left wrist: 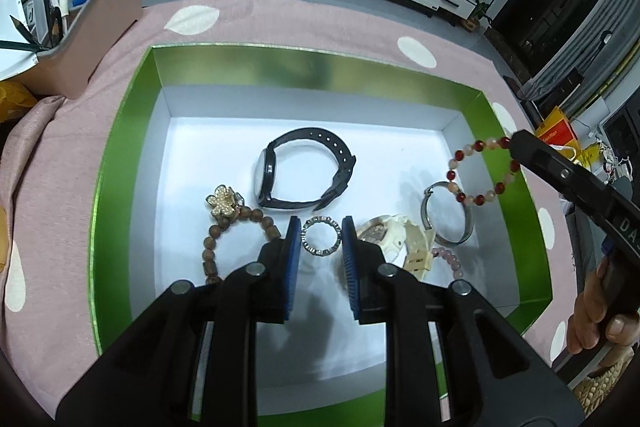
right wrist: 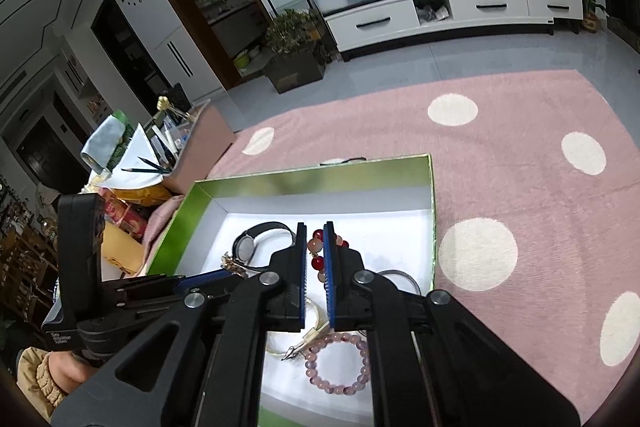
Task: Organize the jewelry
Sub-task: 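Lower ring into green box and open left tool while right tool releases bracelet there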
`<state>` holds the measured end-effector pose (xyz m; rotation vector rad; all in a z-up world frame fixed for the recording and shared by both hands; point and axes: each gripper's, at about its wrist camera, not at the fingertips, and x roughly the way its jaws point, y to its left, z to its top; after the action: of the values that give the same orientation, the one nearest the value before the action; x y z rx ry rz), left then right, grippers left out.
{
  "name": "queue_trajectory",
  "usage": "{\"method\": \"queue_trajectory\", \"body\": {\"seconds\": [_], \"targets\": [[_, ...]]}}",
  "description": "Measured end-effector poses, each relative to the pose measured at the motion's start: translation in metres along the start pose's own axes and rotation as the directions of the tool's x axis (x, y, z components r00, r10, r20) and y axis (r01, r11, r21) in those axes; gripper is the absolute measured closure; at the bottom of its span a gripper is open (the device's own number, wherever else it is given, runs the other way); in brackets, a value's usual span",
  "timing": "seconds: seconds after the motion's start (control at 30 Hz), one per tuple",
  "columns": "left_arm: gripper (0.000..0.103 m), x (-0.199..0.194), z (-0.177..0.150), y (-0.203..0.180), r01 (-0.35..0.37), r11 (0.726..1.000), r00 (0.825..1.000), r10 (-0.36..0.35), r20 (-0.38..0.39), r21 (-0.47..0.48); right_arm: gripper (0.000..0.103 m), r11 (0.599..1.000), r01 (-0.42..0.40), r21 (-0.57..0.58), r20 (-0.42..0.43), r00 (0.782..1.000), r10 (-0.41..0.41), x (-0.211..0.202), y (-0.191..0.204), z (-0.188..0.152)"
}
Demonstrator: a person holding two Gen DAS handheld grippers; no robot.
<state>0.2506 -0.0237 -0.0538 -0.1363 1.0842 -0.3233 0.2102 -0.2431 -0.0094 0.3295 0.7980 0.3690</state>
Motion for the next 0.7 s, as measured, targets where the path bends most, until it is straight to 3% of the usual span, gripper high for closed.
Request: {"method": "queue_trajectory", "body": {"seconds": [0.27,0.37,0.43,0.57,0.7], "targets": [[0.083,0.009,-0.001,0.002,-0.017,1.0,1.0,0.017,-0.014,0.0,0.095,1.0,0.011,0.011,-0.028,1.0,-0.011,0.015,-0.004,-0.001],[0.083,0.011,-0.001,0.002,-0.017,1.0,1.0,0.017,-0.017,0.002,0.077,0.999,0.025,0.024,-0.035,0.999,-0.025,0.016,-0.006,-0.001],[0.083,0.011,-0.001,0.001,-0.015,1.0,1.0,0.015,-0.014,0.002,0.073,0.999,0.028,0.037,-0.029,0.999,-0.027,0.013,-0.01,-0.001],[0.063,0.005,-0.001,0.001,-0.001,1.0,1.0,0.001,0.001,-0.004,0.073,0.998,0.032,0.045,-0.02,0.999,-0.031,0.006,-0.013,-0.002],[0.053,-0.007,-0.001,-0.001,0.005,1.0,1.0,-0.005,0.028,0.001,0.072,0.999,0.044,0.022,-0.004,0.999,-0.044,-0.006,-0.01,-0.007]]}}
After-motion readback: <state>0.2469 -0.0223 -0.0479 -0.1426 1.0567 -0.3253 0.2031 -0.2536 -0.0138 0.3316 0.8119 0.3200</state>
